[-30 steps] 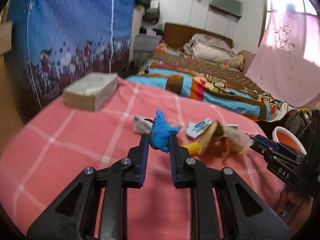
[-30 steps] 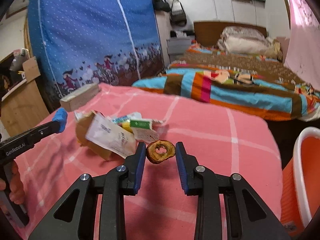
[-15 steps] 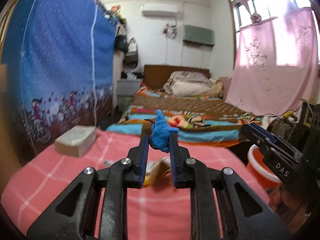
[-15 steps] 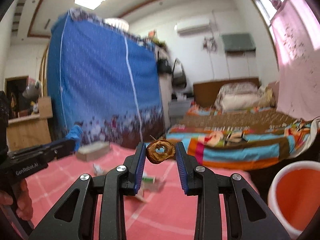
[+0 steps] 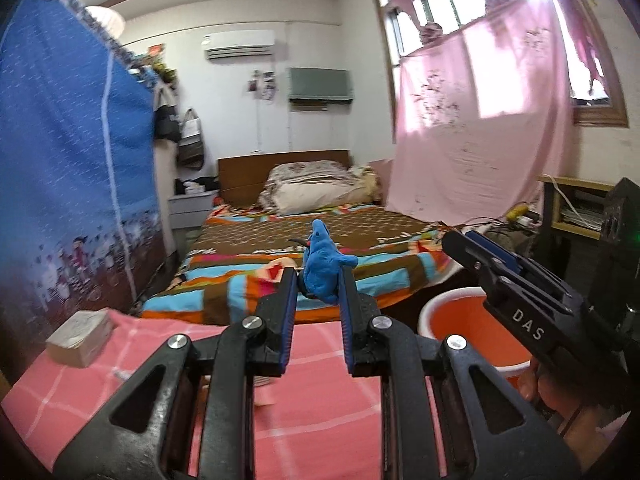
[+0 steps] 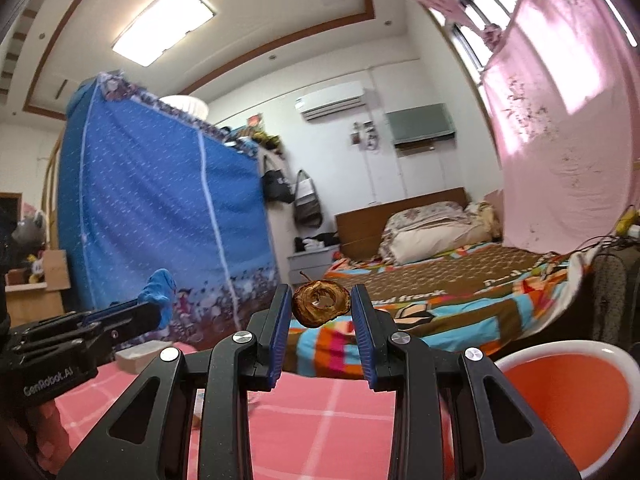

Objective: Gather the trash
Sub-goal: 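Carry both items over the orange bucket and open both tools, then move both tools back over the remaining trash on the bedspread, then grasp the green-white box with the right tool while the left tool grasps the grey sock, then carry the box and sock over the orange bucket and open both tools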

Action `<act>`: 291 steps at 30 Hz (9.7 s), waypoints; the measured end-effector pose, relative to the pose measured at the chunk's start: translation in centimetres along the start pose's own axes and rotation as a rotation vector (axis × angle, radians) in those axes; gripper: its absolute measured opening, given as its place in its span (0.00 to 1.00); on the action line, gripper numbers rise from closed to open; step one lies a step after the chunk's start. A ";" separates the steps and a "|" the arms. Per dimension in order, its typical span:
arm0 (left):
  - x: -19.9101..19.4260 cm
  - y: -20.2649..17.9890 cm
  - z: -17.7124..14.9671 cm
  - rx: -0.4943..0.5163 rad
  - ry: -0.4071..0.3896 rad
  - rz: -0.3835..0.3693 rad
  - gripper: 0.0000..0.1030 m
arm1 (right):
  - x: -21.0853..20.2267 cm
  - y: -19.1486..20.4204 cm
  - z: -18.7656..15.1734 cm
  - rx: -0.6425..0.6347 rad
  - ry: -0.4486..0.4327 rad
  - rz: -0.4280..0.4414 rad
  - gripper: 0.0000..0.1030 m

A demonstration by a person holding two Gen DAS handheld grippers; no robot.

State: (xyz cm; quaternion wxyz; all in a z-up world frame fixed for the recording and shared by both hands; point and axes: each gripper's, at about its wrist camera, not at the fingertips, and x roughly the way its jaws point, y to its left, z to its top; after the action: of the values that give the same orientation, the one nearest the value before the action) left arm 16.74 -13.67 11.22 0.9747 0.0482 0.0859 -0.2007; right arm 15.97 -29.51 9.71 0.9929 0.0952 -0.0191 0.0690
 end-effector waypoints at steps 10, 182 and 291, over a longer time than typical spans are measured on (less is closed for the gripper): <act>3.0 -6.5 -0.2 0.038 0.055 -0.154 0.24 | -2.9 -5.9 0.5 0.041 -0.004 -0.147 0.28; 5.2 17.8 -8.8 -0.334 0.456 0.269 0.18 | 14.4 9.5 -8.9 -0.101 0.617 0.238 0.37; 15.1 -16.1 -3.7 -0.138 0.509 -0.377 0.49 | -2.7 -18.7 -2.8 0.240 0.340 -0.386 0.45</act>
State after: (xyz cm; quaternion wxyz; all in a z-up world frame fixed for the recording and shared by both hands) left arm 23.42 -33.66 3.86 0.8687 0.0139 0.3476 -0.3528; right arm 15.99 -47.52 3.32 0.9582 0.2010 0.1747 -0.1048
